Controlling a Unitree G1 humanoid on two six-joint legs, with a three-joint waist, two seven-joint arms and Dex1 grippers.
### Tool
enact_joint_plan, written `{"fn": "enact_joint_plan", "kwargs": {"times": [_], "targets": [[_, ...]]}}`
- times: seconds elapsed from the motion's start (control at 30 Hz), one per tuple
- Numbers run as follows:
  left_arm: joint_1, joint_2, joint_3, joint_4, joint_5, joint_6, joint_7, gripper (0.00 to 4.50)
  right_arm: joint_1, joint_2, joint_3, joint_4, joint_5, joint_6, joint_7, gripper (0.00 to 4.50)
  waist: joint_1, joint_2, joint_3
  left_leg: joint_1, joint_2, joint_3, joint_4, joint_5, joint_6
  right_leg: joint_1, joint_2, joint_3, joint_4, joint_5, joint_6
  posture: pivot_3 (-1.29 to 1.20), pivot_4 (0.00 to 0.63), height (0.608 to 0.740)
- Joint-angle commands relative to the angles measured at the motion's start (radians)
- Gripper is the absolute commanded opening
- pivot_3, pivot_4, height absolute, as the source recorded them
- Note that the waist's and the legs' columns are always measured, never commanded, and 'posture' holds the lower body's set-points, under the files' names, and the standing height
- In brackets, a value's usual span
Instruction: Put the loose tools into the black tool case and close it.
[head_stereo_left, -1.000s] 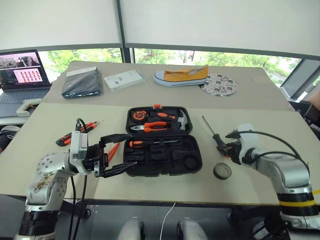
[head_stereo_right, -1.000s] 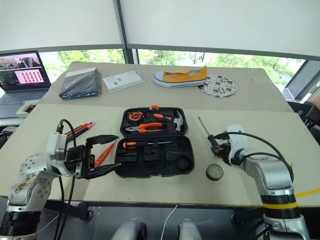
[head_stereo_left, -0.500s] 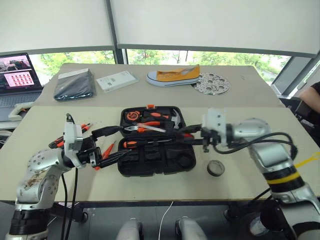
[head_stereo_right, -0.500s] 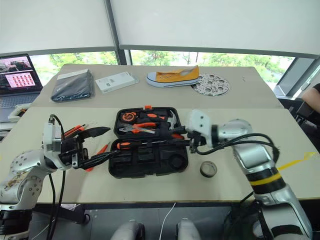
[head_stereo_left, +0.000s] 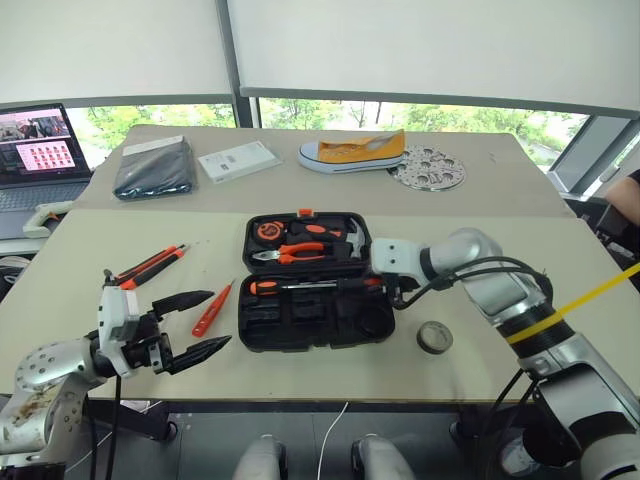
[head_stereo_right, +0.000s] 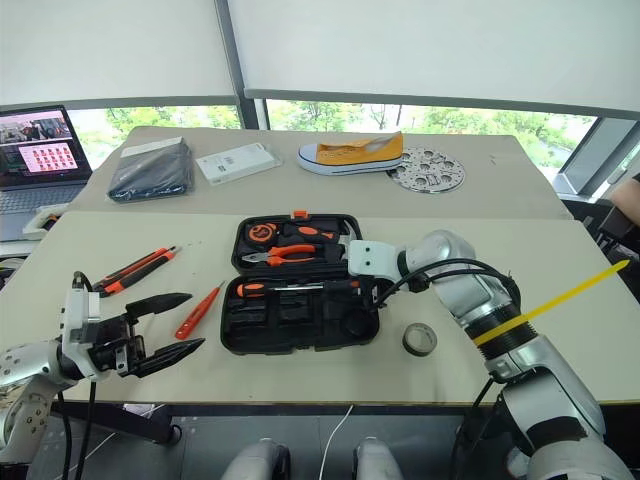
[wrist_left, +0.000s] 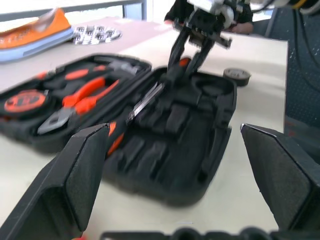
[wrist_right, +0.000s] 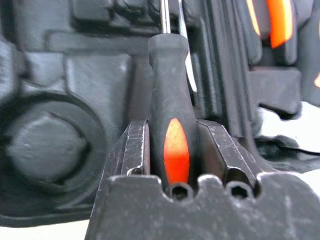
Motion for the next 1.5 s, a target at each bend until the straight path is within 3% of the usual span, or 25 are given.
{"fn": "enact_joint_plan", "kwargs": {"times": [0.03, 0.7, 0.77, 0.9, 0.97, 1.07, 1.17, 1.4, 1.5], "targets": [[-0.012, -0.002, 0.026, 0.069, 0.01, -0.076, -0.047, 4.5, -0.028, 0.003, 0.008, 0.018, -0.031, -0.051, 0.029, 1.02, 0.0, 0.0, 0.0, 0.0, 0.0, 0.0, 0.0, 0.0, 0.0, 0.0, 0.0, 0.0, 0.0, 0.0, 0.0, 0.0, 0.15, 0.74], [-0.063, -0.025, 0.016, 0.283, 0.021, -0.239, -0.162, 4.5, 0.01, 0.035, -0.007, 0.033, -0.058, -0.092, 0.043, 1.02, 0.002, 0.0, 0.0, 0.001, 0.0, 0.0, 0.0, 0.0, 0.0, 0.0, -0.001, -0.001, 0.0, 0.0, -0.001, 0.0, 0.15, 0.74], [-0.072, -0.032, 0.015, 0.29, 0.018, -0.247, -0.169, 4.5, 0.001, 0.033, -0.02, 0.041, -0.038, -0.133, 0.054, 2.03, 0.002, 0.0, 0.0, 0.001, 0.0, 0.0, 0.0, 0.0, 0.0, 0.0, -0.001, -0.001, 0.0, 0.0, -0.001, 0.0, 0.15, 0.74], [-0.088, -0.049, 0.016, 0.282, 0.009, -0.247, -0.171, 4.5, -0.019, 0.024, -0.081, 0.06, 0.043, -0.254, 0.106, 3.2, 0.001, 0.0, 0.0, 0.001, 0.0, 0.0, -0.001, 0.0, 0.0, 0.0, 0.0, -0.001, 0.0, 0.0, -0.001, 0.0, 0.15, 0.74], [-0.093, -0.055, 0.017, 0.272, 0.006, -0.243, -0.169, 4.5, -0.025, 0.024, -0.116, 0.06, 0.095, -0.279, 0.142, 3.2, 0.0, 0.0, 0.0, 0.001, 0.0, 0.0, -0.001, 0.0, 0.0, 0.0, 0.0, -0.001, 0.0, 0.0, -0.001, 0.0, 0.15, 0.74], [-0.097, -0.065, 0.01, 0.251, 0.008, -0.24, -0.158, 4.5, -0.002, 0.075, -0.195, -0.01, 0.263, -0.161, 0.183, 3.2, -0.001, 0.0, 0.0, 0.001, 0.0, 0.0, -0.001, 0.0, 0.0, 0.0, 0.0, -0.001, 0.0, 0.0, -0.001, 0.0, 0.15, 0.74], [-0.101, -0.073, 0.002, 0.242, 0.015, -0.238, -0.152, 4.5, 0.014, 0.137, -0.205, -0.005, 0.268, -0.123, 0.111, 2.57, -0.005, 0.0, 0.0, 0.001, 0.002, 0.0, -0.001, 0.0, 0.0, 0.0, 0.001, -0.001, 0.001, 0.0, -0.002, 0.0, 0.15, 0.74], [-0.134, -0.059, -0.024, 0.269, 0.075, -0.24, -0.125, 4.5, 0.062, 0.199, -0.152, 0.124, 0.17, -0.211, 0.028, 0.18, 0.002, 0.0, 0.0, 0.001, 0.001, 0.0, -0.001, 0.0, -0.001, 0.0, 0.0, -0.001, 0.001, 0.0, -0.003, 0.0, 0.15, 0.74], [-0.153, -0.058, -0.027, 0.265, 0.078, -0.227, -0.108, 4.5, 0.077, 0.205, -0.124, 0.191, 0.113, -0.281, -0.004, 0.05, 0.001, 0.0, 0.0, 0.001, 0.0, 0.001, -0.001, 0.0, -0.001, 0.0, 0.0, -0.001, 0.001, 0.0, -0.002, 0.0, 0.15, 0.74]]}}
